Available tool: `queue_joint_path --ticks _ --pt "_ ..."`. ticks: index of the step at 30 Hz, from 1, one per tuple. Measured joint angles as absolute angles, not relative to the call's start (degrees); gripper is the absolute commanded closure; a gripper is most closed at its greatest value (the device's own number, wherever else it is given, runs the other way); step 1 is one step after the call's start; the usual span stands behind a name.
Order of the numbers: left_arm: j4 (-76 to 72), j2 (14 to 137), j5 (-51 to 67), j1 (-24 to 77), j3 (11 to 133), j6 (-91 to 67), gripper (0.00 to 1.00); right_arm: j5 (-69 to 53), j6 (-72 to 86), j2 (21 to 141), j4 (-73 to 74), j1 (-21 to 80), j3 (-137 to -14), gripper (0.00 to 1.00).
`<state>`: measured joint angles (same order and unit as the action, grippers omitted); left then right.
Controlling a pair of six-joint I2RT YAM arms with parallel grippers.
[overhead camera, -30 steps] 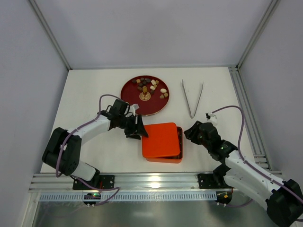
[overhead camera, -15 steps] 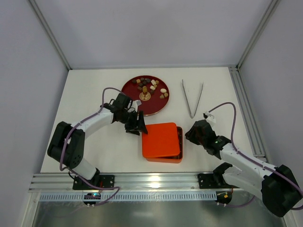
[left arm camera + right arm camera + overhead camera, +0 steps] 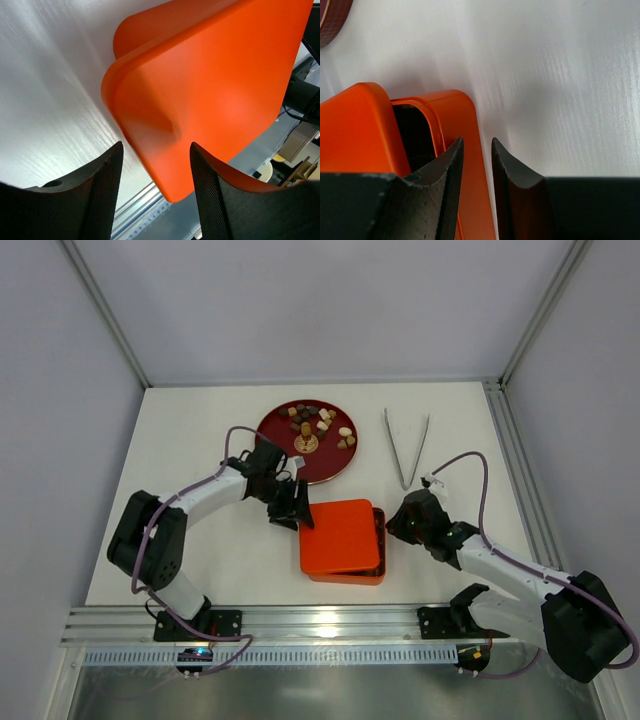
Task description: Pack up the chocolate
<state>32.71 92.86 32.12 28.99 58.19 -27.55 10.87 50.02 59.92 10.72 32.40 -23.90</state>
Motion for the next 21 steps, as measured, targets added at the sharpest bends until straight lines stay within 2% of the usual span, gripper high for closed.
queue_joint_path --ticks 21 --pt "33.43 95.53 30.26 32.53 60.75 -26.83 0.48 8.56 48.75 63.07 9.26 32.53 -25.10 0.70"
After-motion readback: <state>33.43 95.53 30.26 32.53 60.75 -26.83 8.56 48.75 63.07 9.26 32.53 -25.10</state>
